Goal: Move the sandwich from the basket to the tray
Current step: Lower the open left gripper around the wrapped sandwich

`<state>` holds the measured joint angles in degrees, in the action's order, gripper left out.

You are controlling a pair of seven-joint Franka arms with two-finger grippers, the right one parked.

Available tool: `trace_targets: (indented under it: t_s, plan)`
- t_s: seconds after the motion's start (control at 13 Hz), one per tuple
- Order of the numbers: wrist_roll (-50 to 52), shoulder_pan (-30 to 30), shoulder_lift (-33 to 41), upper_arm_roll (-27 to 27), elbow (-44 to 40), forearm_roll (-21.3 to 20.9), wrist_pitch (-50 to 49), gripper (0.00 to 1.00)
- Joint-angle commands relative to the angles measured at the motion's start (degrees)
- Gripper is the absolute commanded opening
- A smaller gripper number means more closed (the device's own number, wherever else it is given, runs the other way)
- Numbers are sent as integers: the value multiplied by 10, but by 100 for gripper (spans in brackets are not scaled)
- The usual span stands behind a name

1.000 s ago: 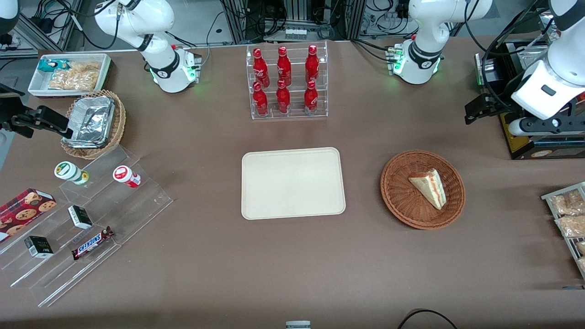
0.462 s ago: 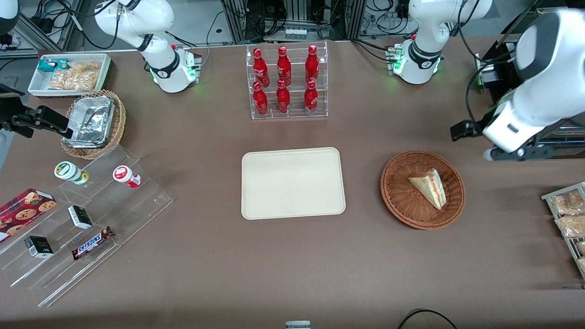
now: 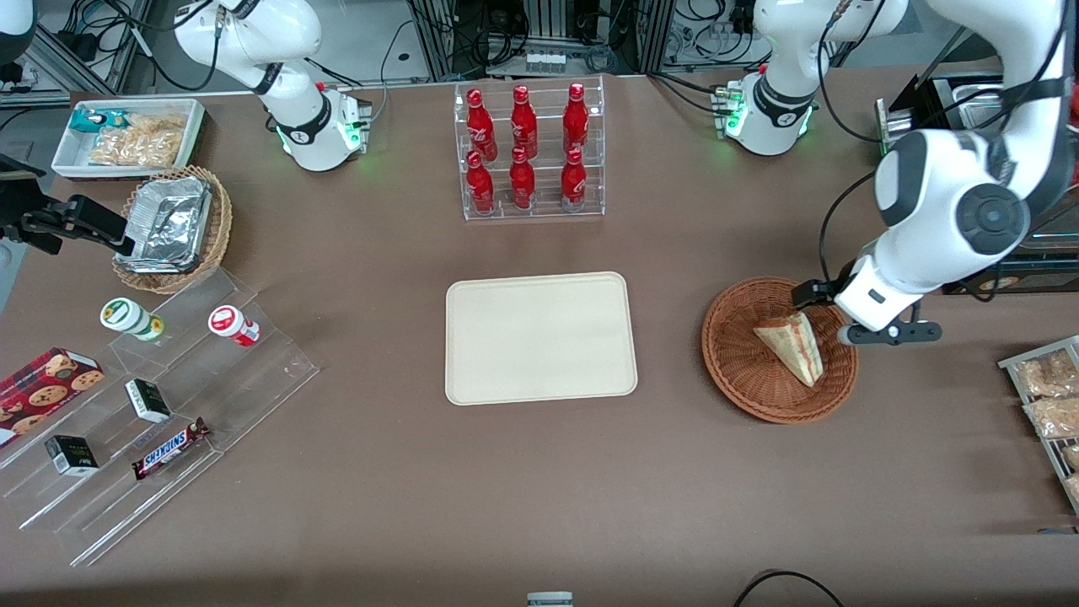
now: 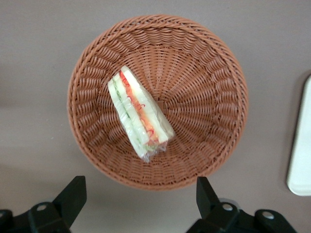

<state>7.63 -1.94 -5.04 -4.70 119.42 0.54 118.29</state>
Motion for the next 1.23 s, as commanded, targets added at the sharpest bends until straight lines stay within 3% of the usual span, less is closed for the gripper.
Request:
trace_targets:
  t_s: [0.0, 0.23, 0.62, 1.15]
  plan:
    - [23, 1, 17, 1, 39, -1, 38, 100]
    - [156, 2, 16, 2, 88, 1, 129, 100]
    - [367, 1, -22, 2, 90, 2, 175, 100]
    - [434, 1, -90, 1, 90, 6, 232, 100]
